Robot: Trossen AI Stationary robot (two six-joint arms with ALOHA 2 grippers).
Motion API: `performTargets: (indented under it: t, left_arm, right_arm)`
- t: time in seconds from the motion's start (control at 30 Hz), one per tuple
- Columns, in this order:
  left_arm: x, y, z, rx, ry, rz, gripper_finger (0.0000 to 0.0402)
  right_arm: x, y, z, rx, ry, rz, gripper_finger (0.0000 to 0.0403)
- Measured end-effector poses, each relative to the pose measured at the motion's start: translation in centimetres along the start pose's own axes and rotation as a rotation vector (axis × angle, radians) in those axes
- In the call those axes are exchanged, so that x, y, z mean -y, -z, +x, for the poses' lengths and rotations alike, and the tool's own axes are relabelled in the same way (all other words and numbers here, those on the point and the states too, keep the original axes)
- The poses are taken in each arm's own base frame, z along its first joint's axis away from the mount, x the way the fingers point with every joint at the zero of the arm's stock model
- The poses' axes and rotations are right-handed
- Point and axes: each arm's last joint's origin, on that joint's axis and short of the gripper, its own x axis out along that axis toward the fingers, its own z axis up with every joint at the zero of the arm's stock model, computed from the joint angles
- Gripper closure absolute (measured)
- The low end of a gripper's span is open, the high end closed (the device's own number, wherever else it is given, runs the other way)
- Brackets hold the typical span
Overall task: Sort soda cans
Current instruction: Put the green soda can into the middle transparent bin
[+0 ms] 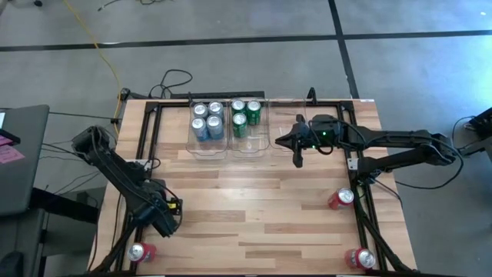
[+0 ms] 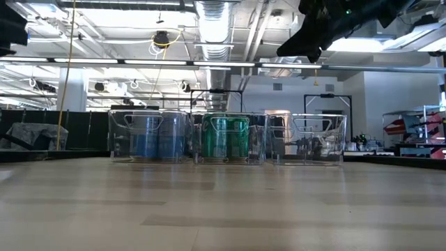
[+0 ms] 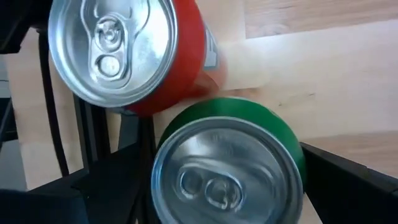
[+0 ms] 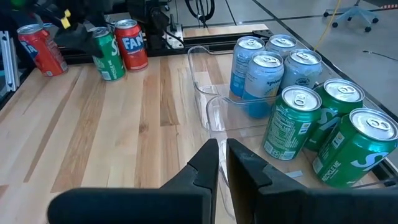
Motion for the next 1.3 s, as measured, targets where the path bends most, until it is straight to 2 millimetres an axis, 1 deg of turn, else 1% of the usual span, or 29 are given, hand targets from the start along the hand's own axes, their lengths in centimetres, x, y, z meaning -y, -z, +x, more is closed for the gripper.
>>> performTargets:
  t: [0.13,0.2,0.27,0.4,0.6,0.77,0.87,1.0,1.13,1.3]
  left_arm:
    - [0.0,0.0,0.7,0.000,0.004,0.003,0.0011]
    - [0.1,0.1,0.9,-0.011,0.018,0.011,0.0019]
    - [0.2,0.3,1.0,-0.023,0.032,0.022,0.0038]
    - [0.4,0.4,0.7,-0.034,0.049,0.027,0.0097]
    - [1.0,0.2,-0.3,-0.054,0.087,0.046,0.0098]
    - [2.3,-0.8,-2.1,-0.045,0.170,0.070,0.0098]
    - [3.3,-2.1,-3.5,-0.030,0.209,0.094,0.0098]
    - [4.5,-4.5,-5.5,-0.006,0.249,0.149,0.0098]
    - [5.7,-7.8,-7.6,0.042,0.300,0.219,0.0098]
    - [6.7,-12.5,-10.5,0.151,0.395,0.272,0.0098]
  right_arm:
    - [0.0,0.0,0.0,0.000,0.000,0.000,0.0350]
    - [0.0,0.0,0.0,0.000,0.000,0.000,0.0350]
    - [0.0,0.0,0.0,0.000,0.000,0.000,0.0350]
    - [0.0,0.0,0.0,0.000,-0.001,0.000,0.0350]
    - [0.0,0.0,0.0,-0.002,-0.001,0.000,0.0350]
    - [0.0,0.1,0.0,-0.013,-0.001,0.001,0.0350]
    - [0.0,0.6,0.0,-0.062,-0.001,0.008,0.0350]
    - [-0.2,2.0,-0.2,-0.207,-0.008,0.044,0.0350]
    - [-0.8,3.0,-0.5,-0.320,-0.021,0.071,0.0351]
    - [-1.7,3.1,-0.5,-0.328,-0.058,0.063,0.0351]
